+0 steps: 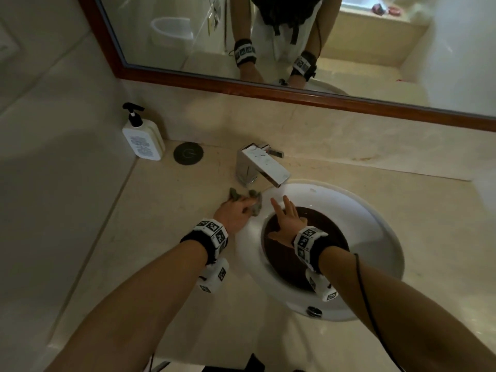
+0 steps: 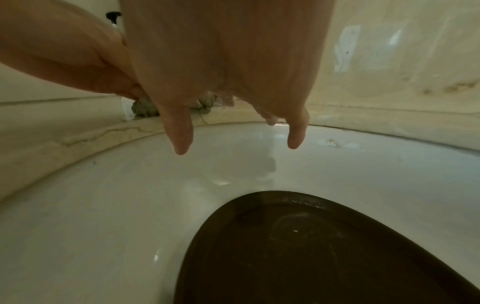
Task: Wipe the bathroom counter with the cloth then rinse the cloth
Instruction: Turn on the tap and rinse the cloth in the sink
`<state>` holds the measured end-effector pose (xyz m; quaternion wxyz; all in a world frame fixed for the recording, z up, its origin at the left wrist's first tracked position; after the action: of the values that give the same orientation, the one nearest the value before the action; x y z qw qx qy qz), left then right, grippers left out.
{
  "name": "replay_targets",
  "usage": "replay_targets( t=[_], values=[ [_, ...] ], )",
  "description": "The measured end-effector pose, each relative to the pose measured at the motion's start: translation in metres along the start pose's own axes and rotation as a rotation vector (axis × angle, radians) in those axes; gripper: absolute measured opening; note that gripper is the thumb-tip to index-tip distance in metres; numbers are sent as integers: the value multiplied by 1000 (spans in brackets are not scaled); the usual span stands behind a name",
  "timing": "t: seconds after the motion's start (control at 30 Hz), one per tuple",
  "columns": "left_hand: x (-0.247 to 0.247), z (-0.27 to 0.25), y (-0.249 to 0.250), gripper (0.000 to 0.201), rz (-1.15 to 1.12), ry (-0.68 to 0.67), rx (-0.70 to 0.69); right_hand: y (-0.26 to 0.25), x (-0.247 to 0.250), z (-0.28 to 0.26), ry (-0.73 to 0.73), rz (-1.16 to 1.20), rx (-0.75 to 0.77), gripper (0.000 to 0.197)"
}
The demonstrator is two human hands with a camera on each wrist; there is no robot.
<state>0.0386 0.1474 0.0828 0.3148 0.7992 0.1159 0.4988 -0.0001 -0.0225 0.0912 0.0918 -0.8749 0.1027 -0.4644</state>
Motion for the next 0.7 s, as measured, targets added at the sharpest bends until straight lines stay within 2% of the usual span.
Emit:
replay_targets(
  t=[0.17, 0.33, 0.5, 0.7],
  values=[
    [-4, -5, 13, 41, -125, -1, 70, 4, 8, -8, 39, 103, -43, 87],
    [-1, -6, 47, 36, -179, -17, -78, 10, 16, -25, 107, 116, -17, 73],
    [-8, -5, 78, 38, -120, -40, -98, 27, 29, -48, 158, 151, -10, 64],
    [-19, -3, 115, 37, -165, -72, -88, 51, 42, -72, 212, 162, 1, 55]
  ],
)
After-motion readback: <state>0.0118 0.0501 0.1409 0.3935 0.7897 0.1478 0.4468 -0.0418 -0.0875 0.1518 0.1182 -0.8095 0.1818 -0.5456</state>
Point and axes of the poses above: each hand's wrist, its own z-axis towards the middle knuckle, its own x-axis out of the back of the hand, y = z × x, the point moved 3 cm from there along z, towards the middle knuckle, and after that the axes turned 1 degree about z, right-handed, at the moved point
